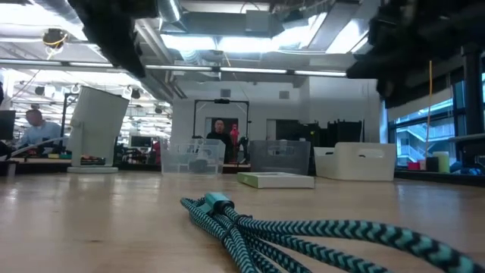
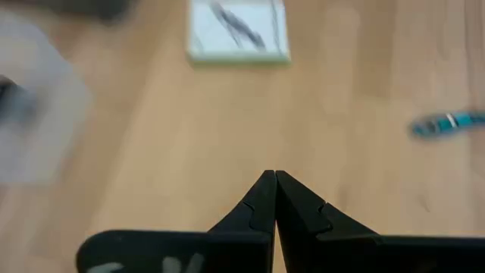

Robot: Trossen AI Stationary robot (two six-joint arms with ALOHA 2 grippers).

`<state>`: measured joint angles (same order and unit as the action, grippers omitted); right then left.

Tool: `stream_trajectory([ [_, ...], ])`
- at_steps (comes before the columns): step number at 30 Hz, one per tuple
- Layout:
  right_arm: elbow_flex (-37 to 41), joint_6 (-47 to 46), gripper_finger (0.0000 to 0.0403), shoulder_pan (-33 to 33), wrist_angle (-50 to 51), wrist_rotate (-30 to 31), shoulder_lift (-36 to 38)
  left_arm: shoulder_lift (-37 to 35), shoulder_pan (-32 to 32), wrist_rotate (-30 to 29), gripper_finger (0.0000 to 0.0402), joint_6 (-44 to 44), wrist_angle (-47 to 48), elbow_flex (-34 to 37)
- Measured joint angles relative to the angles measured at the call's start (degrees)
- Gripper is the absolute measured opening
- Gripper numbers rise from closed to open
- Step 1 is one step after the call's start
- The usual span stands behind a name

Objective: Pick and place items into bin
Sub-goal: Put the black charger cable into the white bin

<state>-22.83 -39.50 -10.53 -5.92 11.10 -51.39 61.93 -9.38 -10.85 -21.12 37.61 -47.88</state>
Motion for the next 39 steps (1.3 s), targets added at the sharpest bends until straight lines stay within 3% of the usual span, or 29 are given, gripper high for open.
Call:
stream_trajectory([
  [5, 4.28, -2.64, 0.0005, -2.26, 0.23, -0.06, 6.82, 10.03, -4.21, 6.10, 0.0002, -10.37, 11.66, -9.94],
  [10, 5.48, 0.72, 0.0006, -3.30, 1.84, -0.22, 9.68, 17.73, -12.50, 7.83, 0.0002, -21.26, 17.00, -15.73],
  [14, 5.48, 4.57, 0.0007, -3.28, 2.14, -0.22, 9.96, 22.07, -20.05, 7.81, 0.0002, -27.45, 16.95, -17.70],
  [19, 5.48, 7.35, 0.0008, -3.28, 2.51, -0.24, 9.95, 26.14, -28.53, 8.42, 0.0004, -28.43, 16.34, -18.18],
  [27, 5.48, 8.49, 0.0008, -3.28, 3.00, -0.22, 9.93, 32.69, -35.50, 9.25, 0.0009, -36.06, 16.36, -18.18],
  [32, 5.48, 8.23, 0.0008, -3.28, 4.44, -0.25, 9.91, 37.01, -36.71, 9.21, 0.0039, -39.83, 16.21, -18.18],
  [39, 5.48, 6.78, 0.0008, -3.28, 4.60, -0.29, 9.91, 41.48, -37.12, 9.09, 0.0116, -40.74, 15.75, -18.18],
])
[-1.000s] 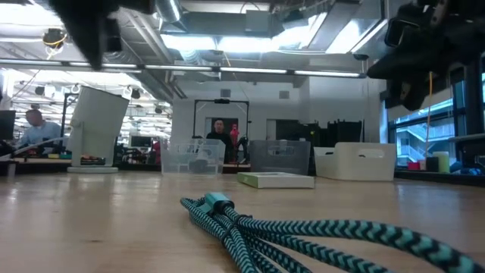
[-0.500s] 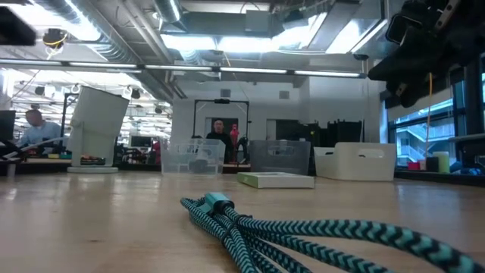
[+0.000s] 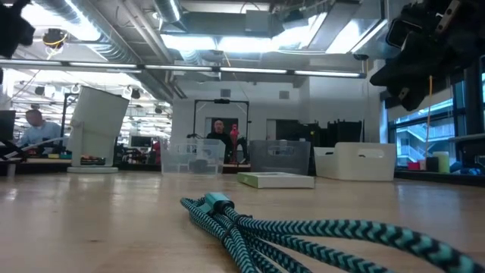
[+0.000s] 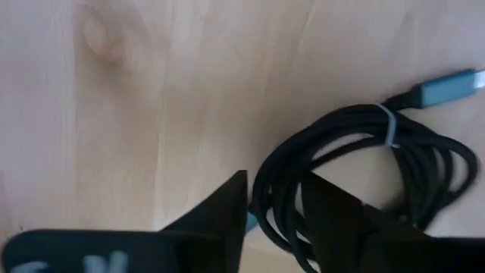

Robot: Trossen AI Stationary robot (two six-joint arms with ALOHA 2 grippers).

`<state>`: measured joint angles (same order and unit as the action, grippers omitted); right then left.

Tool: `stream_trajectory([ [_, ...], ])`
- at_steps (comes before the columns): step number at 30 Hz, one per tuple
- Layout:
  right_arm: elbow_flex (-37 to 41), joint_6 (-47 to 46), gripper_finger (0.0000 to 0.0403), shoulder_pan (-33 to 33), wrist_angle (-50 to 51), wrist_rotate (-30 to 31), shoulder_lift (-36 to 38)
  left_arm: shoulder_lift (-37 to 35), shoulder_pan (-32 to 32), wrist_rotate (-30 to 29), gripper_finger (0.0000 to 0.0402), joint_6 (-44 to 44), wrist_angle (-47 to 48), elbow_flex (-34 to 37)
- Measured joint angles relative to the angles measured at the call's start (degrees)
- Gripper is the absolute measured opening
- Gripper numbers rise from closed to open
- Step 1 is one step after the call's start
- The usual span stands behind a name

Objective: Pick and place items into bin
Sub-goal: Put the black charger cable into the white bin

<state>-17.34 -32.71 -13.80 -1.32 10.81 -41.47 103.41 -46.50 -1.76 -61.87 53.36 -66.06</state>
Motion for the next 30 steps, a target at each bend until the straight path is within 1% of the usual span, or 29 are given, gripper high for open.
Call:
stream_trajectory([
  [3, 0.00, -0.14, 0.0008, 0.00, 0.00, -0.23, 0.00, 1.58, 0.02, -0.56, 0.0146, 0.83, -0.33, 0.00],
  [6, -0.02, -0.19, 0.0008, 0.00, 0.00, -0.32, 0.00, 3.07, 0.02, -0.54, 0.0167, 3.01, -1.66, -0.01],
  [9, -0.02, -0.19, 0.0008, 0.00, 0.00, -0.31, 0.00, 4.04, 0.02, -0.55, 0.0176, 5.88, -2.62, -0.26],
  [12, -0.02, -0.22, 0.0008, 0.00, -0.02, -0.31, 0.00, 4.48, 0.04, -0.46, 0.0173, 7.21, -3.59, -0.26],
  [14, -0.02, -0.22, 0.0008, 0.00, -0.02, -0.31, 0.00, 4.54, 0.32, -0.26, 0.0161, 5.95, -4.27, -0.29],
  [16, -0.02, -0.22, 0.0008, 0.00, -0.02, -0.32, 0.00, 4.60, 0.52, 0.34, 0.0140, 3.81, -4.52, -0.44],
  [18, -0.04, -0.22, 0.0008, 0.00, -0.02, -0.31, 0.00, 4.61, 0.67, 0.66, 0.0107, 2.80, -5.54, -0.39],
  [22, -0.04, -0.22, 0.0008, 0.00, -0.02, -0.31, 0.00, 4.19, 0.83, 0.35, 0.0025, 0.24, -8.21, -0.38],
  [23, -0.04, -0.22, 0.0008, 0.00, -0.02, -0.31, 0.00, 3.96, 0.90, -0.16, 0.0018, -0.80, -8.87, -0.30],
  [26, -0.04, -0.22, 0.0008, 0.00, -0.02, -0.31, 0.00, 2.30, 1.07, -5.30, 0.0015, -4.43, -10.50, -0.07],
  [30, -0.04, -0.15, 0.0008, 0.02, -0.02, -0.31, 0.00, -2.93, 1.98, -14.20, 0.0007, -8.62, -10.21, 0.00],
])
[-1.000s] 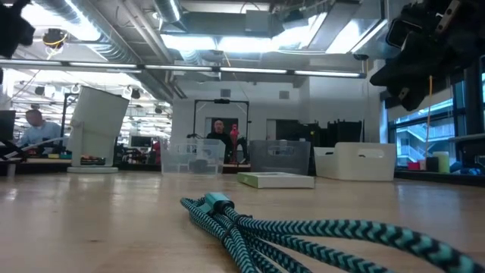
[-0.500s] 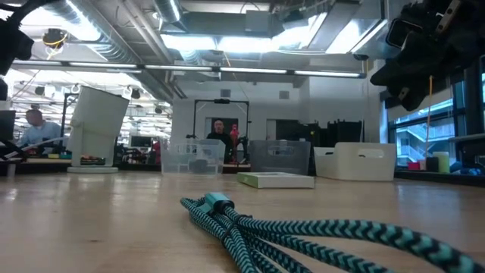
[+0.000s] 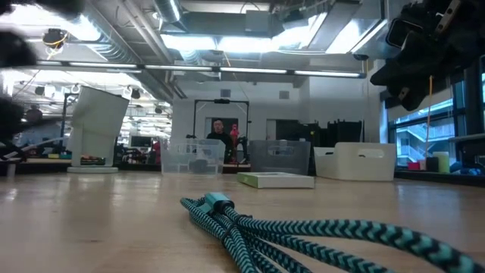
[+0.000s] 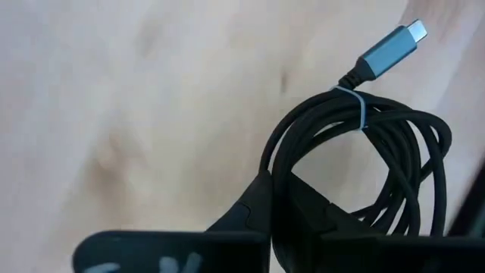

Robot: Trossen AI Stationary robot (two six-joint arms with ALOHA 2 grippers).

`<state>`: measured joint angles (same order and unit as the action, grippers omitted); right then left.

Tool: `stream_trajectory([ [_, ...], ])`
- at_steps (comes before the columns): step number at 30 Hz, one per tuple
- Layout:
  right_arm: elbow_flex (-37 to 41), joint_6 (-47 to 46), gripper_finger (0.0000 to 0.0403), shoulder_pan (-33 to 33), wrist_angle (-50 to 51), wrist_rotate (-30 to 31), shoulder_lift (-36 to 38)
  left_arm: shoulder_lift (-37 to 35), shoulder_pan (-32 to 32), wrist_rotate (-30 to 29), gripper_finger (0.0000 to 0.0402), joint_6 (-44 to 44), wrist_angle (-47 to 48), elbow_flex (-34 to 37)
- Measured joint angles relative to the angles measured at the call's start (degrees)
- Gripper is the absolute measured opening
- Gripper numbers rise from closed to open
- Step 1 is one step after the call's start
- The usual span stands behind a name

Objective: Pick and place items into bin
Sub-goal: Put the black charger cable into the white bin

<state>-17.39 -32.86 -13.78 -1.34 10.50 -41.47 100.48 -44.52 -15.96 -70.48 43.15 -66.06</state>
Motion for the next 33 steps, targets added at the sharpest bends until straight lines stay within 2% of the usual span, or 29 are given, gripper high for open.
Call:
stream_trajectory([
  [5, 0.00, 0.05, 0.0008, 0.00, -0.02, 0.00, 0.00, -8.18, 3.13, -9.62, 0.0007, -2.31, 0.55, -0.05],
  [9, -0.02, 0.09, 0.0008, 0.00, -0.02, 0.00, 0.00, -14.10, 8.22, -16.00, 0.0006, -2.04, 0.91, -0.11],
  [11, -0.02, 0.08, 0.0008, 0.00, -0.02, 0.00, 0.00, -16.48, 11.68, -18.31, 0.0006, 0.40, 0.56, -0.11],
  [14, -0.02, 0.07, 0.0008, 0.00, -0.29, 0.00, 0.00, -18.59, 17.70, -18.44, 0.0005, 7.99, -1.24, -0.11],
  [21, -0.02, 0.13, 0.0008, 0.00, -3.33, 0.04, -0.02, -18.85, 36.05, -9.21, 0.0005, 30.61, -16.72, -0.16],
  [24, -0.02, 0.20, 0.0008, 0.39, -4.79, 0.92, -0.02, -17.96, 45.29, -3.64, 0.0004, 32.58, -23.92, -0.22],
  [30, -0.04, 0.06, 0.0008, 3.80, -7.64, 15.13, 0.07, -13.81, 61.01, 11.03, 0.0004, 34.78, -38.20, -0.23],
  [33, -0.07, 0.21, 0.0008, 7.58, -11.36, 18.80, 0.07, -9.96, 66.03, 16.94, 0.0004, 36.63, -41.22, -2.72],
])
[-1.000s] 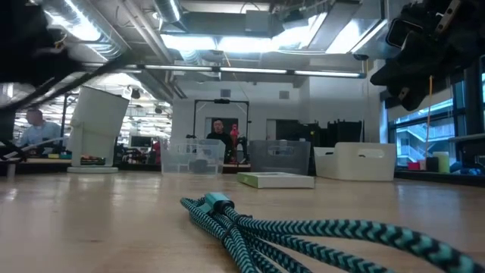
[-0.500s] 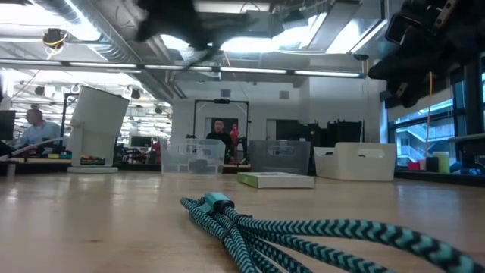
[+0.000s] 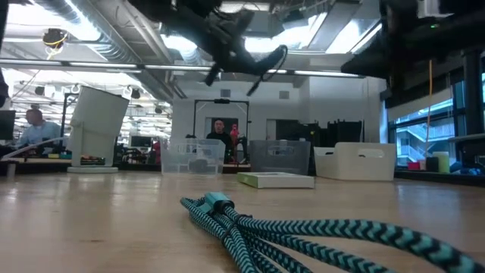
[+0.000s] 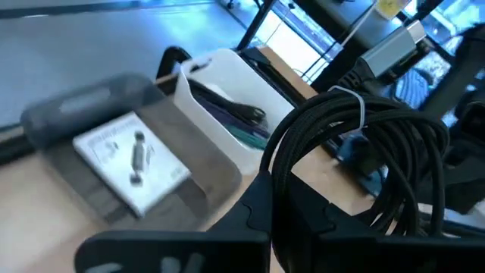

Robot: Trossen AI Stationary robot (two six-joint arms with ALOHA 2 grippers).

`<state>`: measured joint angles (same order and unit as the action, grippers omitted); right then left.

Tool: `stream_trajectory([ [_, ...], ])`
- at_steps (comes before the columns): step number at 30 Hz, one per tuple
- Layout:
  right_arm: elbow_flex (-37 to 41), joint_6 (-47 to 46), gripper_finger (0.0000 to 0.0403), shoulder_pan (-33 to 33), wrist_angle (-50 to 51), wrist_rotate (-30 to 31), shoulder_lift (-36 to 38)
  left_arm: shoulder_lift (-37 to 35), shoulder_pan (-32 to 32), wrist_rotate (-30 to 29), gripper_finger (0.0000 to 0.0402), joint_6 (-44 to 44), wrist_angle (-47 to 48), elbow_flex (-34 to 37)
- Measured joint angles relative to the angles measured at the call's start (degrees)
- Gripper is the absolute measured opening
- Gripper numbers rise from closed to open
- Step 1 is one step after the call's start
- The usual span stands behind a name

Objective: Pick and place items into bin
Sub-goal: Put the black charger cable into the white bin

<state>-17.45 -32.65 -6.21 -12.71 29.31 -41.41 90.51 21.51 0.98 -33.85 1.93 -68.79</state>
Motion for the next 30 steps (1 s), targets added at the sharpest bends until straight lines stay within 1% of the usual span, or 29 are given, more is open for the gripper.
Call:
stream_trajectory([
  [3, -0.04, 0.14, 0.0009, 4.97, -2.51, 0.21, 0.02, 5.04, 3.04, 3.40, 0.0004, 3.50, 1.30, -5.69],
  [7, -1.01, 0.18, 0.0031, 10.75, -2.89, 0.03, -0.27, 11.63, 4.62, 4.15, 0.0004, 8.60, 1.83, -13.94],
  [11, -3.62, 0.33, 0.0074, 14.62, -2.97, -0.56, -2.27, 16.49, 4.57, 4.77, 0.0004, 14.36, 2.74, -21.58],
  [16, -7.32, 1.79, 0.0139, 18.19, -2.91, -0.97, -7.05, 20.38, 3.99, 4.48, 0.0004, 19.67, 3.03, -28.03],
  [19, -9.86, 3.14, 0.0175, 19.43, -3.54, -2.55, -10.18, 21.19, 3.57, 3.24, 0.0004, 21.58, 2.62, -29.56],
  [22, -12.39, 7.80, 0.0208, 19.70, -5.12, -4.61, -12.55, 21.42, 3.08, 1.69, 0.0004, 23.15, 3.05, -29.76],
  [25, -15.07, 11.19, 0.0238, 19.70, -5.52, -5.04, -14.00, 21.45, 2.59, 0.05, 0.0004, 24.41, 2.87, -29.76],
  [28, -16.94, 13.30, 0.0260, 19.74, -5.34, -5.03, -14.82, 21.45, 2.42, -0.14, 0.0006, 24.49, 2.82, -29.76],
  [30, -17.79, 13.71, 0.0267, 20.16, -5.25, -5.04, -15.15, 21.43, 2.26, -0.24, 0.0007, 23.97, 2.82, -29.76],
])
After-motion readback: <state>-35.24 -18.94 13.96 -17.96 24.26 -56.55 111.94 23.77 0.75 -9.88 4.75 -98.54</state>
